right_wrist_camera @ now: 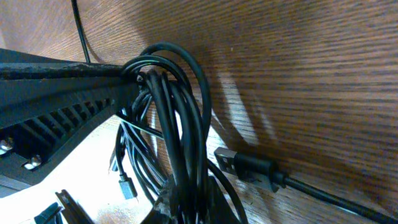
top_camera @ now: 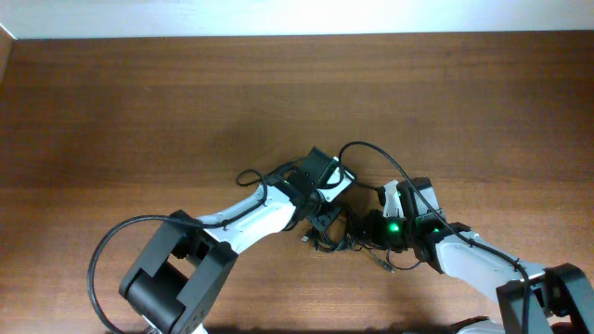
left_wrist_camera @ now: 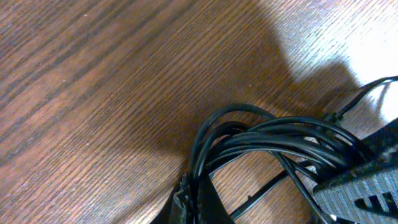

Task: Untangle cables
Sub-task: 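Pull the grippers apart to spread the cable loops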

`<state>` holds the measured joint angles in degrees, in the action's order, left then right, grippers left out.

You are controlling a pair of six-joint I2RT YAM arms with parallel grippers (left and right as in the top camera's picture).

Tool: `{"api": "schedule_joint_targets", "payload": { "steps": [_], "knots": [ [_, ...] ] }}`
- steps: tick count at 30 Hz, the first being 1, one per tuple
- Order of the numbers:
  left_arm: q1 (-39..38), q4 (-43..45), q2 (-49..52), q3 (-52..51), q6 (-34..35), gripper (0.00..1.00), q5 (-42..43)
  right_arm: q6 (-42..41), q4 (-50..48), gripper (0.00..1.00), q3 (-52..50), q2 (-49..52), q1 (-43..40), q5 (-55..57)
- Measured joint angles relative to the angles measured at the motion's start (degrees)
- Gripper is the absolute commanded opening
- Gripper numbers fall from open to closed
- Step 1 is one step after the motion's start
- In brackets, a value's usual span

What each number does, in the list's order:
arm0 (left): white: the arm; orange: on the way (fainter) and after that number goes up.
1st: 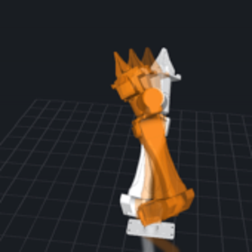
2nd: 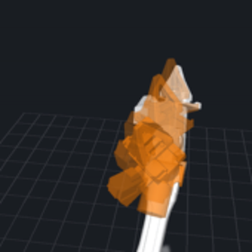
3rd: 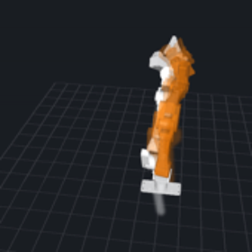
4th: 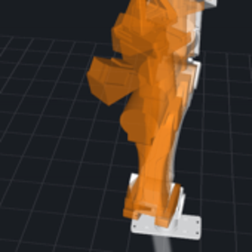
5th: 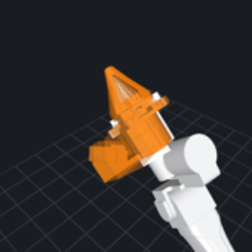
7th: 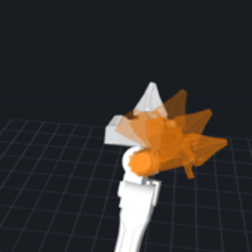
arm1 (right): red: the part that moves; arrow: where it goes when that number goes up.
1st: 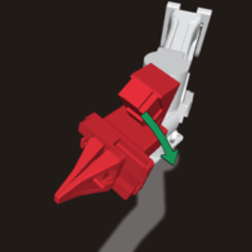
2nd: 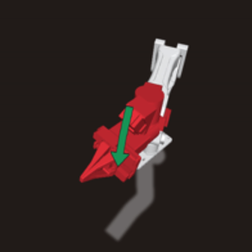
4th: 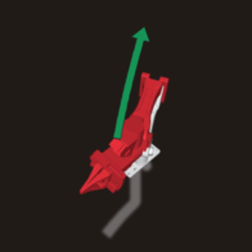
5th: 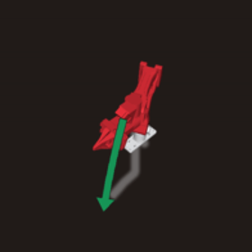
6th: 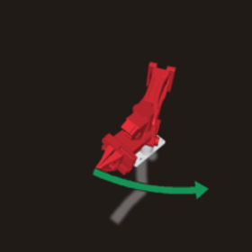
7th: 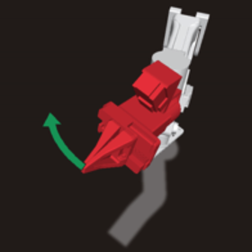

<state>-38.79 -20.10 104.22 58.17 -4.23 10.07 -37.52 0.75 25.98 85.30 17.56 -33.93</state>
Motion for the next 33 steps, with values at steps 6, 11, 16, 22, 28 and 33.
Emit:
{"api": "schedule_joint_targets", "payload": {
  "steps": [6,11,16,22,28,33],
  "knots": [
    [1.4,-4.0,-3.2,1.6,2.7,0.00,0.6,0.4,-0.7,0.04,0.1,-0.1,0.0,-1.8],
    [6.8,-7.6,-11.3,3.7,6.9,0.00,1.2,8.3,0.1,0.04,4.8,-9.4,0.0,-15.6],
    [7.2,-7.5,-12.8,4.7,10.7,0.00,4.3,10.5,-11.9,0.04,6.4,-23.2,-0.1,-22.8],
    [9.6,-7.6,-13.4,5.1,17.7,0.00,0.2,10.5,-9.4,0.04,6.4,-24.9,-3.4,-23.7],
    [21.7,-8.0,-13.7,5.1,28.7,0.00,5.3,10.1,8.2,0.06,7.1,-25.2,-4.0,-15.8],
    [27.3,-5.0,-13.5,4.9,28.5,0.00,16.8,9.5,13.1,0.15,7.5,-26.1,-3.9,-10.5]
  ]
}}
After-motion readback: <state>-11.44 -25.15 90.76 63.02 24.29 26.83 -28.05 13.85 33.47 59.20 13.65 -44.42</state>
